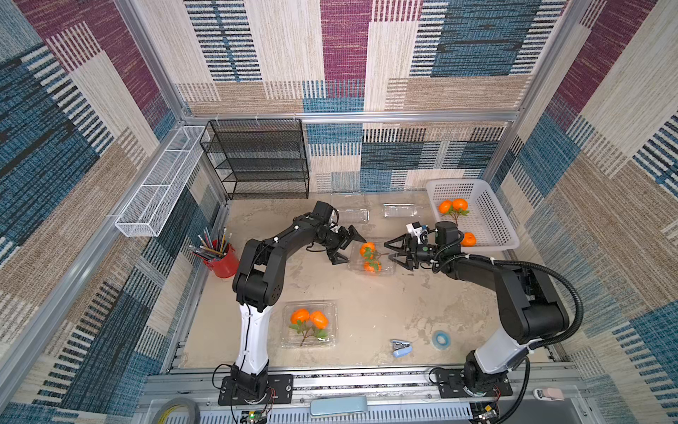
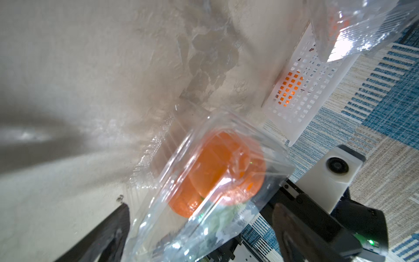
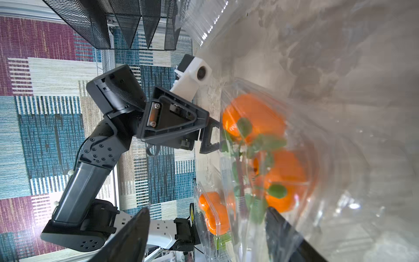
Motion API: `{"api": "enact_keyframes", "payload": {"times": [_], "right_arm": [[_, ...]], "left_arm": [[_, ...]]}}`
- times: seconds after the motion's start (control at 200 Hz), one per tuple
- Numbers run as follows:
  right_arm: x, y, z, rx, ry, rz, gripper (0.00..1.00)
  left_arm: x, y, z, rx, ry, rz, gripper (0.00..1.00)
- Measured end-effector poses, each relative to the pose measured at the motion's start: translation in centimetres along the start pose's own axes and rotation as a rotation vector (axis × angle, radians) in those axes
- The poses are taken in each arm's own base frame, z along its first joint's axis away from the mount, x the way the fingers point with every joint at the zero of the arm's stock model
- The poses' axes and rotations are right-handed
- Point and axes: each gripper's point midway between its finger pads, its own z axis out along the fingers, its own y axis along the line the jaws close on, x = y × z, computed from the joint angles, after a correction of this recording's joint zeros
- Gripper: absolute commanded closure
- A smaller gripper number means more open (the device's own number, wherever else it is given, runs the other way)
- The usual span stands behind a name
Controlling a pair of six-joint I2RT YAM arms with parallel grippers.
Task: Take oranges out of containers
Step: Open the packing box at the center of the board.
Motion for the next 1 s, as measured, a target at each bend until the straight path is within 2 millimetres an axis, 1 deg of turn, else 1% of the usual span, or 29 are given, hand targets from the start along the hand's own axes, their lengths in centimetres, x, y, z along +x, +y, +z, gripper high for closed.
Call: {"api": "enact_keyframes", "payload": {"times": [0.07,0.13,0.275,0.576,0.731,0.826,1.002], "right_arm": [[0.2,-0.1,0.0,-0.007,0.005,0.017,0.27],[0.3,-0.3,0.1,-0.006,0.006,0.038,0.32],[0.5,-1.2,0.4,0.006,0.016,0.092,0.37],[0.2,-1.2,0.7,-0.011,0.009,0.161,0.49],[-0.1,-1.2,0.9,-0.011,-0.006,0.206,0.57],[-0.1,-1.4,1.0,-0.007,-0.008,0.232,0.60],[-0.1,-1.6,1.2,0.004,-0.021,0.272,0.69]], "left_arm": [[0.0,0.0,0.0,0.004,0.000,0.001,0.01],[0.0,0.0,0.0,0.006,0.001,0.001,0.01],[-0.3,-0.1,-0.1,0.012,-0.005,0.002,0.01],[-0.6,-0.9,-0.3,0.027,-0.017,0.005,0.01],[-0.6,-0.8,-0.3,0.026,-0.018,0.002,0.01],[-0.6,-0.8,-0.3,0.026,-0.017,0.000,0.01],[-0.7,-1.0,-0.3,0.028,-0.019,0.002,0.01]]}}
